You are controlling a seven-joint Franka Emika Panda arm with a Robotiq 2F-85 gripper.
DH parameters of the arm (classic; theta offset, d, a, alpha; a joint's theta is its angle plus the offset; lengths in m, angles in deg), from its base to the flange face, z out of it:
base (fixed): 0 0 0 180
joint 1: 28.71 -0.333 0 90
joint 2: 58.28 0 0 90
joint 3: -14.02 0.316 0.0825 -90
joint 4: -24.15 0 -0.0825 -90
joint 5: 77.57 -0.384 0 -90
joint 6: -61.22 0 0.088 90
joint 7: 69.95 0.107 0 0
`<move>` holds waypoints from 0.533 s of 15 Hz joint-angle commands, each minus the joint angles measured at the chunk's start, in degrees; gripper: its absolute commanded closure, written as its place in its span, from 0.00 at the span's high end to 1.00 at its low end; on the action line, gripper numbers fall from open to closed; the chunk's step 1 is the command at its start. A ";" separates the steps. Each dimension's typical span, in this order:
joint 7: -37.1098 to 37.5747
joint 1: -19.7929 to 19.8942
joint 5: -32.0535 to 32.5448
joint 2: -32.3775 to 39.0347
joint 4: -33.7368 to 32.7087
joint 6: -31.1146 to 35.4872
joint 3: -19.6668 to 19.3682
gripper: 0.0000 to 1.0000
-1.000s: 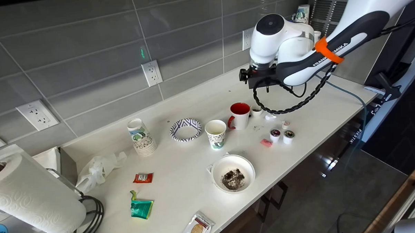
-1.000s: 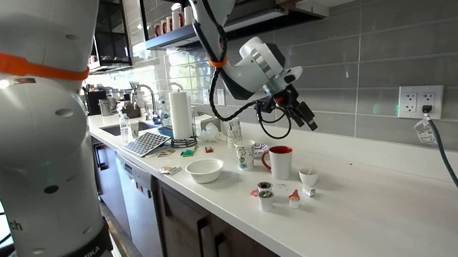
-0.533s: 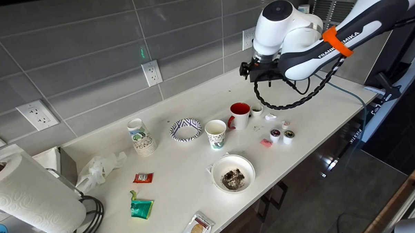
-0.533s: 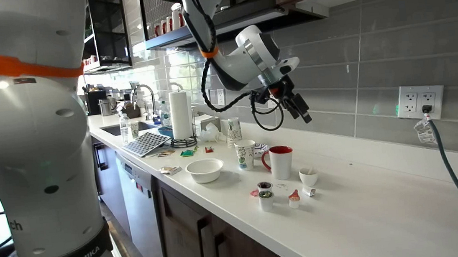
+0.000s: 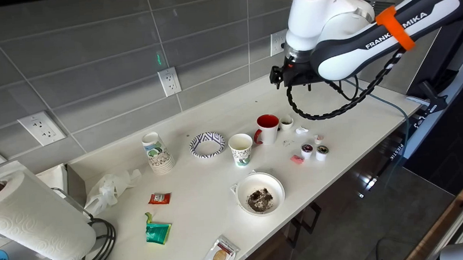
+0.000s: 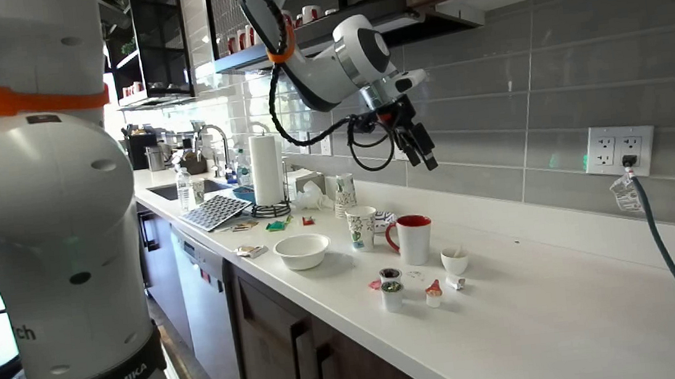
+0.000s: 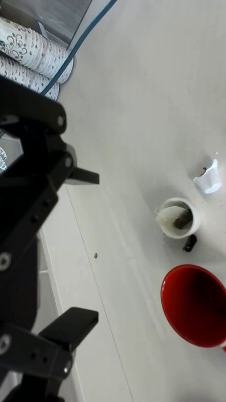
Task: Move the tea bag to the other cup
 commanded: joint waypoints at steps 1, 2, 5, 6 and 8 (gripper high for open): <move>-2.81 -0.83 -2.69 -5.03 3.15 -4.80 1.25 1.00; -3.54 -0.76 -3.61 -5.87 3.68 -5.07 1.65 1.00; -7.26 -0.56 -10.26 -8.42 6.16 -2.70 2.29 1.00; -8.74 -0.53 -12.85 -9.16 6.88 -2.27 2.42 1.00; -13.32 -0.66 -18.38 -10.51 8.50 -1.32 2.59 1.00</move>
